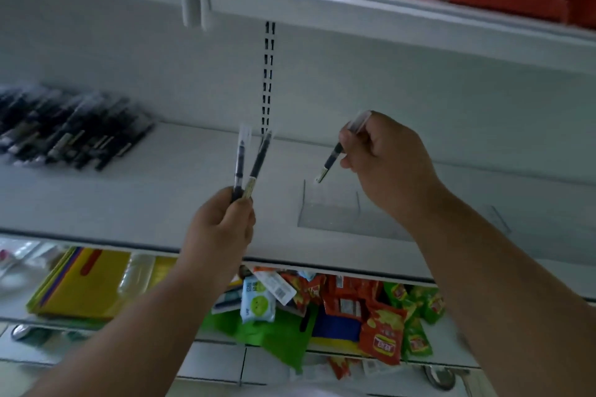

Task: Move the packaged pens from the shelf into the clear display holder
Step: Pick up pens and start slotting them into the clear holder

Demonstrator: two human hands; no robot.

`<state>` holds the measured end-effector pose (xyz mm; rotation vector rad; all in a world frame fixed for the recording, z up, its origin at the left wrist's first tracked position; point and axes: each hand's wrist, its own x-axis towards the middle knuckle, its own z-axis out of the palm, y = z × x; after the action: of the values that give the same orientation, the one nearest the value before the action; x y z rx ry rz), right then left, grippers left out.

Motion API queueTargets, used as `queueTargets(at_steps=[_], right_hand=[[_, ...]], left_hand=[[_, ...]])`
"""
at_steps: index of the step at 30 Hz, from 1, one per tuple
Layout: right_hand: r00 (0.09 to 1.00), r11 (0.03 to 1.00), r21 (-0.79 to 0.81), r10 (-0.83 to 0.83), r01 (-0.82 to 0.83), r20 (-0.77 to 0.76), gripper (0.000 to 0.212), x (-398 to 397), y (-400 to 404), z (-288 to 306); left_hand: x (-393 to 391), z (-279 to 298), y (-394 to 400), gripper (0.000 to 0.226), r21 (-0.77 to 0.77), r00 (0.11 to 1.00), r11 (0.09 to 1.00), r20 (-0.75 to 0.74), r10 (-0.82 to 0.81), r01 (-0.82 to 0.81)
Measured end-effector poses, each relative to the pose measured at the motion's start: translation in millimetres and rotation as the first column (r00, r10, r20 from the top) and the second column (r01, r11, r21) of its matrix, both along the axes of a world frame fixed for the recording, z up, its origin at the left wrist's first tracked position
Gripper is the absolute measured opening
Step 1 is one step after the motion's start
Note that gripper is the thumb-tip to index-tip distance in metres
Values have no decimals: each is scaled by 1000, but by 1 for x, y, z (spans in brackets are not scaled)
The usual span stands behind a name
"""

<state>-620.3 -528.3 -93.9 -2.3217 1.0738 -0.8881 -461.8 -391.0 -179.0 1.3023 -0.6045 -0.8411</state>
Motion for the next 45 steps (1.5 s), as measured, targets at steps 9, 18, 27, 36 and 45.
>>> queueTargets(at_steps=[9, 18, 27, 36, 45], right_hand=[[994, 995, 24, 98, -97, -46, 15, 6, -17, -11], [995, 999, -34, 39, -42, -88, 16, 13, -10, -24], [947, 999, 41, 43, -32, -317, 16, 16, 0, -20], [965, 956, 157, -258, 249, 38, 26, 27, 52, -12], [841, 794, 599, -250, -106, 480, 23, 24, 61, 4]], left_hand=[[-15, 11, 1, 32, -4, 999, 1000, -34, 24, -24], [-8, 9, 3, 32, 27, 999, 998, -6, -53, 53], [9, 20, -1, 30, 22, 978, 978, 20, -208, 208], [25, 18, 12, 25, -102, 929, 924, 61, -364, 369], [10, 16, 13, 21, -66, 865, 872, 184, -467, 484]])
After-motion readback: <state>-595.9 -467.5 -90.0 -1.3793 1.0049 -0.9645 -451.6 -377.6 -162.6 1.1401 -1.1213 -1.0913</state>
